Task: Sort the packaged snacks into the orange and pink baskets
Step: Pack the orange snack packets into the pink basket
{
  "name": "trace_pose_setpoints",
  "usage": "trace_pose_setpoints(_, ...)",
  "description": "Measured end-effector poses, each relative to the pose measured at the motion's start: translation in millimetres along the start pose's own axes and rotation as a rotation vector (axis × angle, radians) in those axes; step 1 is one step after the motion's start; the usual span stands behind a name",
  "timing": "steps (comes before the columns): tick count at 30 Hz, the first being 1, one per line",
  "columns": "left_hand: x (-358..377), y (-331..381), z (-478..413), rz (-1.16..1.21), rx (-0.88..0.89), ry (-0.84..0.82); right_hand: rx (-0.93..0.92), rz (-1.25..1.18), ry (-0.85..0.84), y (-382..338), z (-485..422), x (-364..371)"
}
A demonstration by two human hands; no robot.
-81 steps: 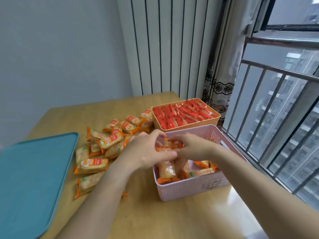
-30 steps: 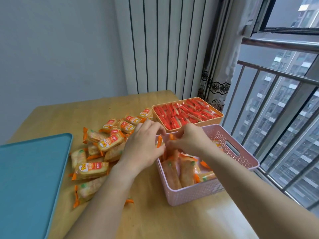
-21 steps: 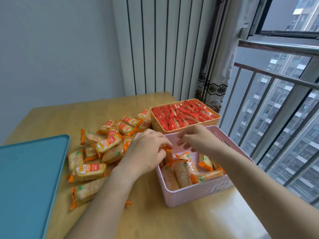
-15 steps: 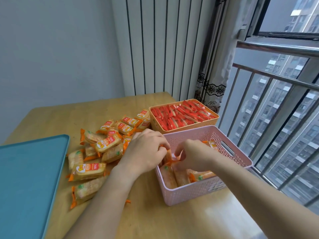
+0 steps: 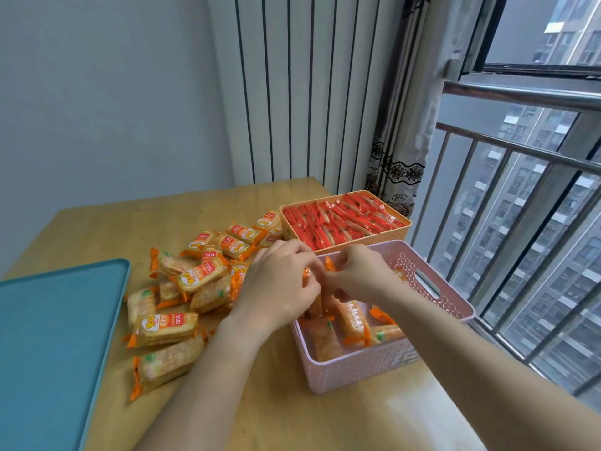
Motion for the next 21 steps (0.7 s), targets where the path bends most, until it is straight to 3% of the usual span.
trace_pose_setpoints(3,9,14,-3,0.08,0.011,-0.068,0.076,-0.299,-0.154,9,0,8)
trace_pose_setpoints(5,18,19,-3,-0.015,0.012,-0.147,0.095,-0.326,-0.162,19,-1,-4)
trace_pose_setpoints(8,23,15,-6,-0.132,-0.019,-0.175,0.042,0.048,-0.064,29,-4,-20)
trace_pose_setpoints(11,20,16,-12,-0.166,-0.037,-0.162,-0.011,0.481,-0.147,22,1,3)
trace_pose_setpoints(15,20,19,-17,-0.186,-0.06,-0.146,-0.003,0.618,-0.136,22,4,19)
trace_pose_setpoints(18,20,12,-16,-0.156,-0.083,-0.148,0.042,0.489,-0.185,34,2,11)
trace_pose_setpoints(21,18,9,-14,-0.142,-0.074,-0.133,0.095,0.149,-0.121,47,-3,-10)
Point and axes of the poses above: each hand's wrist, its own z-axis away from the middle knuckle, its own x-axis out of the palm, y = z × x, the point moved 8 cm from there along -z, towards the middle knuckle, and after that the axes turned 8 degrees about z, right-handed, at the moved point
